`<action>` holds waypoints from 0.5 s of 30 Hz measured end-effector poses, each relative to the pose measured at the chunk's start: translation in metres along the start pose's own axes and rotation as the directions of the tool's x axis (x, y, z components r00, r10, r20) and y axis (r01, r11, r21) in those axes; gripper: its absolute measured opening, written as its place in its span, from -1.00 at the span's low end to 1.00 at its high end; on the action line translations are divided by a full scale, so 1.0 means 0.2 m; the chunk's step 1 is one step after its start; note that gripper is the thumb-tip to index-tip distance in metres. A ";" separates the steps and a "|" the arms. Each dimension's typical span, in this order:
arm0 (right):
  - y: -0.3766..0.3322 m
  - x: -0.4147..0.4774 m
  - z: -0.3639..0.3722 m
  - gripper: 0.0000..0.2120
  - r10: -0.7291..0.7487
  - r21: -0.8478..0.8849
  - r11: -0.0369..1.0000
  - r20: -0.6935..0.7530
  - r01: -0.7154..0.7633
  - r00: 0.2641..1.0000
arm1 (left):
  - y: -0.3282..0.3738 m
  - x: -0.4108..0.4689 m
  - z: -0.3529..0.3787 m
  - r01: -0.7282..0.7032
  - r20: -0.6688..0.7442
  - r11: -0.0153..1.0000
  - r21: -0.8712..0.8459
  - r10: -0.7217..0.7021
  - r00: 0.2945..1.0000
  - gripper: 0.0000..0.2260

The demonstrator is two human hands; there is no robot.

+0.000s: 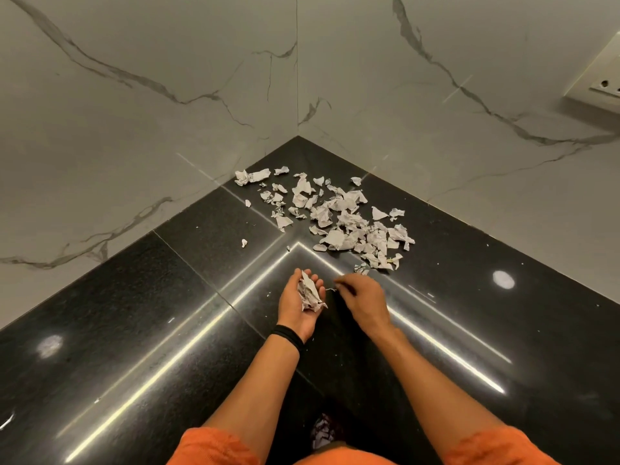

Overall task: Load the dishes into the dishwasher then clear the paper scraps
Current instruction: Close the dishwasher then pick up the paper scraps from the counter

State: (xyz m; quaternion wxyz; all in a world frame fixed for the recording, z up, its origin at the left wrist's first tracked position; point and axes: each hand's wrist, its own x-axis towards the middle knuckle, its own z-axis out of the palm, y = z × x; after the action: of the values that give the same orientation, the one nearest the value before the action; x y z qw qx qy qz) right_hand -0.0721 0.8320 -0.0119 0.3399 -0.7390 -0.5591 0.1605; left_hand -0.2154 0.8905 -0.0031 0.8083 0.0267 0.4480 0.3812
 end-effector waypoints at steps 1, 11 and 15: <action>-0.01 -0.01 -0.02 -0.85 0.091 0.115 0.990 -0.057 -0.084 0.994 | -0.01 0.00 0.00 0.004 -0.003 1.000 0.007 -0.004 1.000 -0.77; -0.22 -0.02 -0.06 -0.87 0.016 0.321 0.947 0.002 -0.016 1.000 | -0.10 -0.04 0.10 0.057 0.161 0.998 -0.002 -0.056 0.985 -0.62; -0.17 0.03 -0.06 -0.90 0.128 0.366 0.927 -0.108 -0.080 0.986 | -0.02 -0.03 0.04 0.048 0.104 0.996 -0.069 -0.040 0.994 -0.77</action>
State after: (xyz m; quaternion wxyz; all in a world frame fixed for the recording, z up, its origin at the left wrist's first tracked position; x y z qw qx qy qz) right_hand -0.0868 0.8378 0.0206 0.4964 -0.7017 -0.4566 0.2296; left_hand -0.2092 0.8862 0.0047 0.8389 0.0076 0.3925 0.3771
